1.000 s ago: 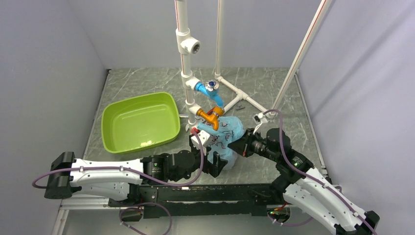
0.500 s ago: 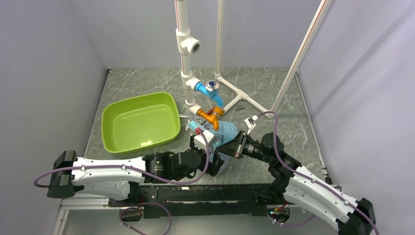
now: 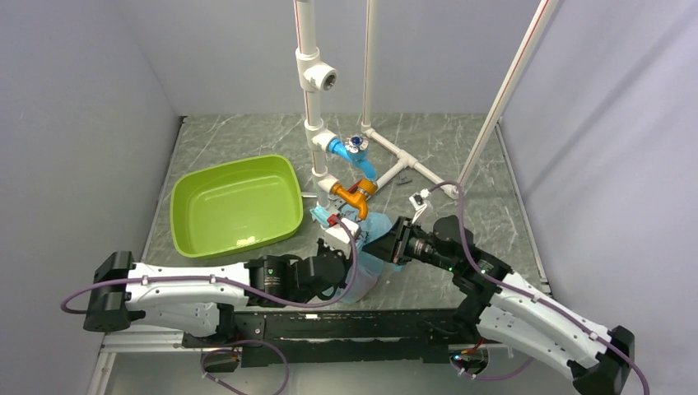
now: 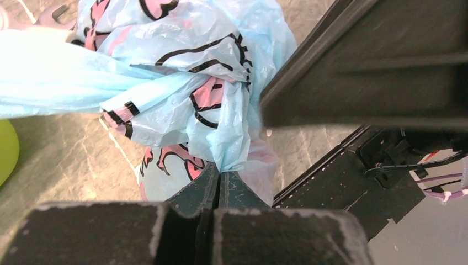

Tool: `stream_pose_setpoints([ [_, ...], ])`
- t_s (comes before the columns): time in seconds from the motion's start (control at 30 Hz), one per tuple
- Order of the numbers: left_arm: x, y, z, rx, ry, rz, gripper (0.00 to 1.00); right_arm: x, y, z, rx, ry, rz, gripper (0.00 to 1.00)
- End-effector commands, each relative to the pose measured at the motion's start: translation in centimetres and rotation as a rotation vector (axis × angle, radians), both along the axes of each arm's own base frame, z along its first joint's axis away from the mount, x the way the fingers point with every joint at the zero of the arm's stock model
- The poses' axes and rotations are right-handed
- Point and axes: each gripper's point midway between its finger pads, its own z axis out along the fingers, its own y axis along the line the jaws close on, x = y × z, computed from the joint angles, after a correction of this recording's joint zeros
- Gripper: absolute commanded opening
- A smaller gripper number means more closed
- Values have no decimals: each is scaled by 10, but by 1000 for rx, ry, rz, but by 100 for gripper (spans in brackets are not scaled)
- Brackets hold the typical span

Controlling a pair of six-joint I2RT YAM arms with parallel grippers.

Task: Take the fake fruits out of the plastic bag
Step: Untie the plastic bag at the center of the board.

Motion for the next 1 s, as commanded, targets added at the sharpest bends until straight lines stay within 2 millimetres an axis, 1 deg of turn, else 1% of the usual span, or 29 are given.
stream_pose_setpoints([
  [0.0,3,18,3,-30,3,52,0,23,-48,1,-287,-193,-154,32],
  [0.07,1,23,2,-49,9,50,0,32,-68,6,-364,-262,-215,41],
  [0.1,0,26,0,-57,13,51,0,34,-73,9,-388,-288,-222,46],
  [0.17,-2,29,-2,-80,18,48,0,37,-76,15,-411,-336,-209,55],
  [0.23,-4,29,-2,-103,24,35,0,39,-70,21,-404,-369,-173,58],
  [0.27,-6,28,-2,-116,29,21,0,39,-62,27,-378,-390,-146,60],
  [0.33,-8,26,-3,-136,36,12,0,33,-46,35,-308,-446,-62,66],
  [0.37,-8,25,-3,-148,41,10,0,27,-35,40,-260,-478,-3,70],
  [0.43,-10,22,-2,-166,47,4,0,19,-23,39,-208,-503,75,73],
  [0.5,-11,18,1,-189,49,-8,0,14,-18,31,-211,-483,120,73],
  [0.53,-11,18,1,-191,50,-11,0,16,-20,26,-229,-462,107,73],
  [0.67,-10,19,-1,-186,56,7,0,27,-43,13,-325,-342,-38,73],
  [0.73,-10,19,-2,-189,60,12,0,28,-52,10,-337,-296,-90,68],
  [0.8,-10,17,-2,-196,60,10,0,25,-54,7,-320,-215,-118,62],
  [0.87,-9,15,-3,-195,61,11,0,18,-48,2,-287,-105,-111,59],
  [0.97,-7,13,-5,-183,62,11,0,-1,-21,9,-147,-38,13,55],
])
